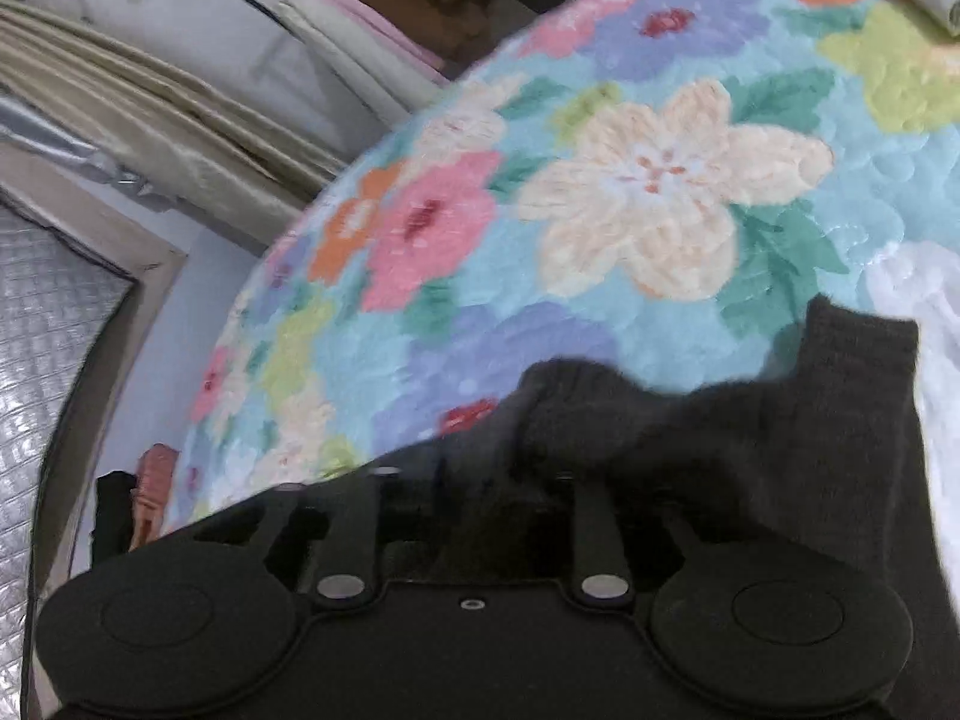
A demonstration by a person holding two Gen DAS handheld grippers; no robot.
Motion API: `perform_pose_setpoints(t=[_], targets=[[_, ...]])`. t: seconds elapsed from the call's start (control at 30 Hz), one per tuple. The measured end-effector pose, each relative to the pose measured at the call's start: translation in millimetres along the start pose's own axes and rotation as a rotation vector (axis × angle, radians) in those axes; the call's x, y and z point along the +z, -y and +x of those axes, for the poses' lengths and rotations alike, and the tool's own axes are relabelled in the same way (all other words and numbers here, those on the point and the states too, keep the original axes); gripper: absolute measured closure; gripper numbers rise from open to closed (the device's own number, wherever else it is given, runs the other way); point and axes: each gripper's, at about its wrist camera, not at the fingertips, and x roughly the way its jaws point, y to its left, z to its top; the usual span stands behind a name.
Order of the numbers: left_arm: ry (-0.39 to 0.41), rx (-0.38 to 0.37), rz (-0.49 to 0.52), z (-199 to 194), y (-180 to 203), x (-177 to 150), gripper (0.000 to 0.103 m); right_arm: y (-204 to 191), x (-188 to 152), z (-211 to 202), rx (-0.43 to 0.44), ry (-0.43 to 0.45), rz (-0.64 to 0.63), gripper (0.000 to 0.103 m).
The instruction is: Fold clothes
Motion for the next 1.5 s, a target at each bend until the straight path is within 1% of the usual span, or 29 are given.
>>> perform_pose_setpoints(t=[0.03,0.07,0.13,0.2,0.23,0.37,0.4,0.43,0.47,0.53,0.57,0.6,0.63,0.73,0.77,0.8,0.83,0.87,0.97,1.07,1.1,1.13,1.2,1.27,1.3,1.33,1.37,1.4,1.5], targets=[[0.001,-0.005,-0.005,0,-1,1,0.09,-5,-6,-5,0.01,0.003,0.007,0.036],[0.002,-0.007,-0.006,0,-1,1,0.09,-6,-12,-8,0.027,-0.009,0.018,0.03],[0.006,-0.008,-0.011,1,-1,0,0.089,-8,-24,-12,0.061,-0.042,0.041,0.03],[0.01,-0.008,-0.015,1,-2,-2,0.089,-5,-35,-5,0.106,-0.118,0.079,0.03],[0.013,-0.011,-0.017,1,-3,-3,0.089,-4,-40,-2,0.121,-0.138,0.093,0.03],[0.037,-0.04,-0.025,-4,-4,-3,0.089,-4,-55,4,0.128,-0.113,0.088,0.03],[0.054,-0.046,-0.03,-7,-4,-3,0.089,-7,-55,3,0.132,-0.094,0.073,0.048],[0.088,-0.046,-0.036,-14,-3,-2,0.089,-11,-54,1,0.144,-0.076,0.053,0.073],[0.129,-0.042,-0.033,-23,-1,-2,0.089,-16,-51,-3,0.158,-0.06,0.024,0.088],[0.183,-0.037,-0.022,-38,2,0,0.089,-32,-47,-22,0.153,0.017,-0.082,0.088],[0.193,-0.034,-0.018,-44,3,1,0.088,-41,-47,-32,0.133,0.041,-0.165,0.088],[0.181,-0.027,-0.024,-46,2,1,0.086,-48,-49,-39,0.098,0.038,-0.24,0.088],[0.168,-0.021,-0.03,-48,1,1,0.082,-53,-51,-42,0.047,0.017,-0.308,0.088],[0.13,-0.001,-0.049,-53,-2,1,0.077,-55,-64,-31,-0.154,-0.095,-0.48,0.086],[0.117,0.006,-0.056,-55,-3,1,0.077,-55,-69,-28,-0.209,-0.123,-0.519,0.079],[0.11,0.019,-0.055,-57,-4,1,0.077,-54,-71,-29,-0.239,-0.131,-0.532,0.068],[0.116,0.052,-0.038,-58,-4,1,0.077,-54,-73,-33,-0.267,-0.13,-0.535,0.063],[0.124,0.077,-0.027,-58,-4,0,0.076,-56,-73,-43,-0.282,-0.107,-0.519,0.056],[0.154,0.088,-0.05,-60,-5,4,0.076,-71,-74,-73,-0.29,-0.006,-0.502,0.054],[0.231,0.069,-0.087,-75,-14,5,0.075,-103,-75,-79,-0.297,0.049,-0.643,0.054],[0.265,0.071,-0.086,-80,-15,5,0.075,-114,-75,-75,-0.293,0.051,-0.696,0.054],[0.293,0.07,-0.082,-83,-15,6,0.074,-124,-75,-69,-0.285,0.045,-0.743,0.054],[0.311,0.056,-0.058,-79,-9,8,0.069,-141,-75,-49,-0.28,0.008,-0.816,0.054],[0.31,0.041,-0.056,-75,-10,11,0.065,-153,-73,-23,-0.287,-0.042,-0.873,0.055],[0.306,0.047,-0.05,-72,-10,11,0.064,-155,-69,-6,-0.308,-0.067,-0.887,0.055],[0.304,0.066,-0.038,-69,-9,13,0.064,-157,-66,8,-0.324,-0.094,-0.897,0.057],[0.301,0.085,-0.024,-66,-8,14,0.064,-157,-63,19,-0.33,-0.12,-0.895,0.063],[0.297,0.105,-0.01,-64,-8,14,0.064,-156,-59,30,-0.338,-0.14,-0.887,0.065],[0.294,0.106,-0.019,-66,-16,16,0.062,-147,-51,58,-0.351,-0.206,-0.816,0.066]])
